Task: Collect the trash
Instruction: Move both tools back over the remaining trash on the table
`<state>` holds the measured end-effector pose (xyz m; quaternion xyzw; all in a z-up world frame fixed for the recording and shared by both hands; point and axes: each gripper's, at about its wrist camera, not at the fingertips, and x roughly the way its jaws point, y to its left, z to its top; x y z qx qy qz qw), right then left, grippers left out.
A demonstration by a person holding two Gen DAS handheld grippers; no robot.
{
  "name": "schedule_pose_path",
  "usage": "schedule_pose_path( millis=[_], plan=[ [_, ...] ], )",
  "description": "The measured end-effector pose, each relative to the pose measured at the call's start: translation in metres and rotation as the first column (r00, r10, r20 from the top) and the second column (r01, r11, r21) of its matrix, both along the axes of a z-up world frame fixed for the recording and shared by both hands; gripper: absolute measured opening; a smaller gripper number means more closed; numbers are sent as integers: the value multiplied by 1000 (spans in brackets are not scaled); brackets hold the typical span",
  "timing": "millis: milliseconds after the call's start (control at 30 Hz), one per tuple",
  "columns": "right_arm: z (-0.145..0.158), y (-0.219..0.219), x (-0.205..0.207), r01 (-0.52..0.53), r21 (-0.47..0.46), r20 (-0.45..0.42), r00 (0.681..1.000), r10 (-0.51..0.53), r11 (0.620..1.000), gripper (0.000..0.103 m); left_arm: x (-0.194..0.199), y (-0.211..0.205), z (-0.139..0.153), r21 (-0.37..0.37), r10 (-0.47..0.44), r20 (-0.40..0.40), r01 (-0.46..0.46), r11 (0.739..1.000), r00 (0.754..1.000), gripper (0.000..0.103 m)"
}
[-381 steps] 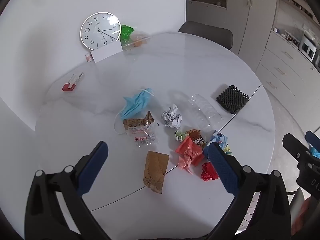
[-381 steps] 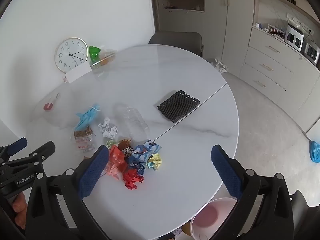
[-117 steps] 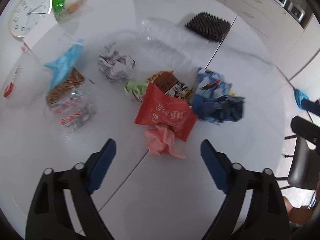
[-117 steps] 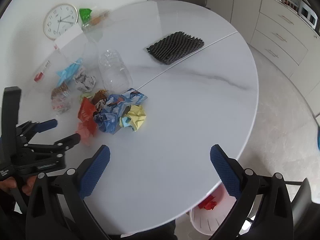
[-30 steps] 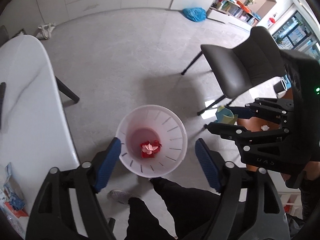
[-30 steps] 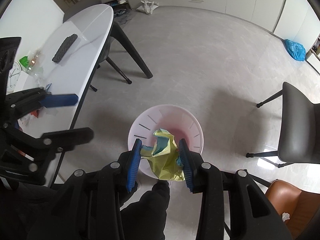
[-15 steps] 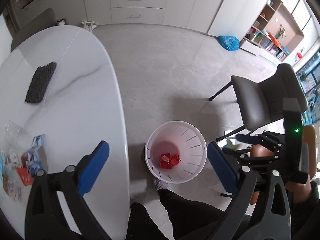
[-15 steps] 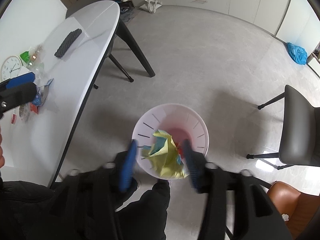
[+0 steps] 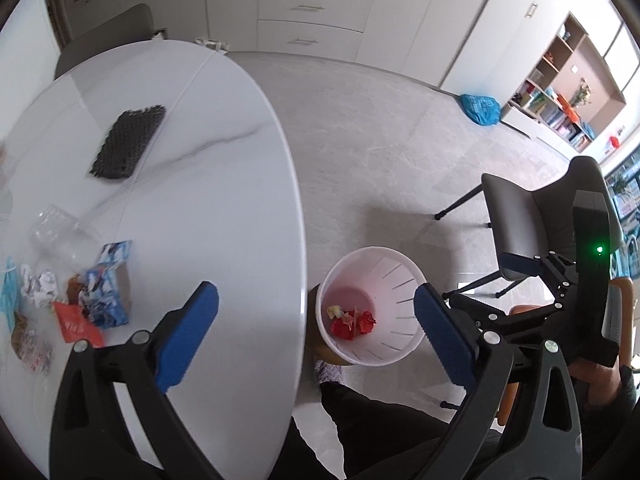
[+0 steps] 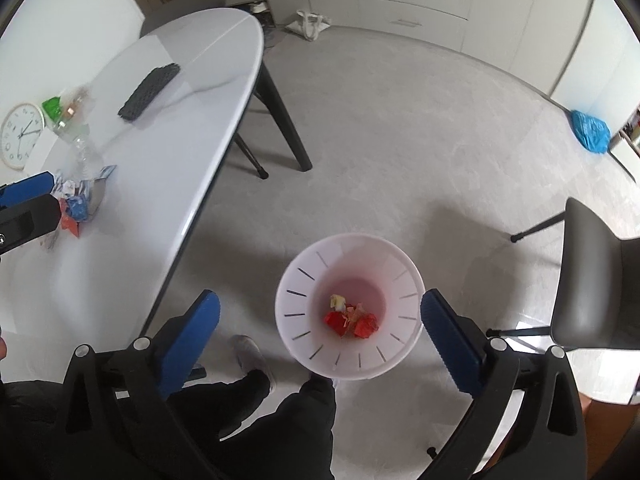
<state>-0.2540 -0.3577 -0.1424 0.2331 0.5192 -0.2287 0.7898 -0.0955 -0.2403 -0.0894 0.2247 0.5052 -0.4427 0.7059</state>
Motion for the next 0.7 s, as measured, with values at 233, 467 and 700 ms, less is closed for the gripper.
schedule_pose_path(
  millis=[233, 467, 700],
  plan=[
    [10, 18, 27, -60, -11, 18, 998, 60, 998, 100, 15, 21, 1, -4, 57, -2, -57, 998, 998, 94],
    [19, 42, 66, -160, -27, 36, 986, 161, 987, 100, 34, 49, 2, -4, 136, 24, -135, 991, 990, 94],
    [25, 75, 112, -277, -26, 58, 959, 278, 961, 100, 67, 99, 4, -19, 295, 28, -294, 955, 955, 94]
  ],
)
